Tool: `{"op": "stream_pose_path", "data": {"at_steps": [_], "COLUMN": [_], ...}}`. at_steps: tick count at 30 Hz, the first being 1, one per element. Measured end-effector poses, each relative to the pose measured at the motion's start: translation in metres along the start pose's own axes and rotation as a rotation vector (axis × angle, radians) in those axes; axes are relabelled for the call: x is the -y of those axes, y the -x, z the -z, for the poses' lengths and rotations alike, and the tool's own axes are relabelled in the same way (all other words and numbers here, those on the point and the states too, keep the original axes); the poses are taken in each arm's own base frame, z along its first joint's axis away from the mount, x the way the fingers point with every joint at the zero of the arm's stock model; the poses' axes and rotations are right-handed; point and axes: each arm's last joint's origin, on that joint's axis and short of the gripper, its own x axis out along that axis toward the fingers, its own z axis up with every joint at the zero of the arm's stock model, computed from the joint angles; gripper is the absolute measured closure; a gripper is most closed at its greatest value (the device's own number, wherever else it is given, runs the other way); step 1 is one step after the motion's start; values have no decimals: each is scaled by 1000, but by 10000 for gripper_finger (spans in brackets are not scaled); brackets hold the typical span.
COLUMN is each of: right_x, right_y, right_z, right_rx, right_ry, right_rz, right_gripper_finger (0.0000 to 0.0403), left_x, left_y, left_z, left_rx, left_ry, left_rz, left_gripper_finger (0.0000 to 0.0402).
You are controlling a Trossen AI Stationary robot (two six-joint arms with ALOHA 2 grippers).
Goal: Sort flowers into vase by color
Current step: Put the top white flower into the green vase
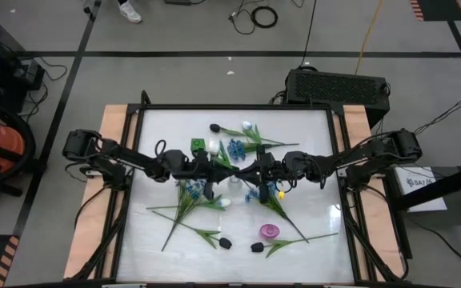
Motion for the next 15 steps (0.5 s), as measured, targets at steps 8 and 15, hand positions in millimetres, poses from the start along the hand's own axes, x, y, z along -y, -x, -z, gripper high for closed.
{"op": "stream_pose_path", "data": {"at_steps": [8, 15], "right_x": [1, -1], "right_y": [2, 17], "right_z": [1, -12], "right_rx": [-33, -70], "right_ry": [-37, -40], "right_rz": [17, 31], "right_gripper_finger": [311, 246], "left_x": [-9, -6], "left_y": [8, 40], "left_z": [-9, -30], "left_rx": [-7, 42], "left_ry": [39, 33], "left_rz": [61, 62], "left_gripper_finger": [387, 393]}}
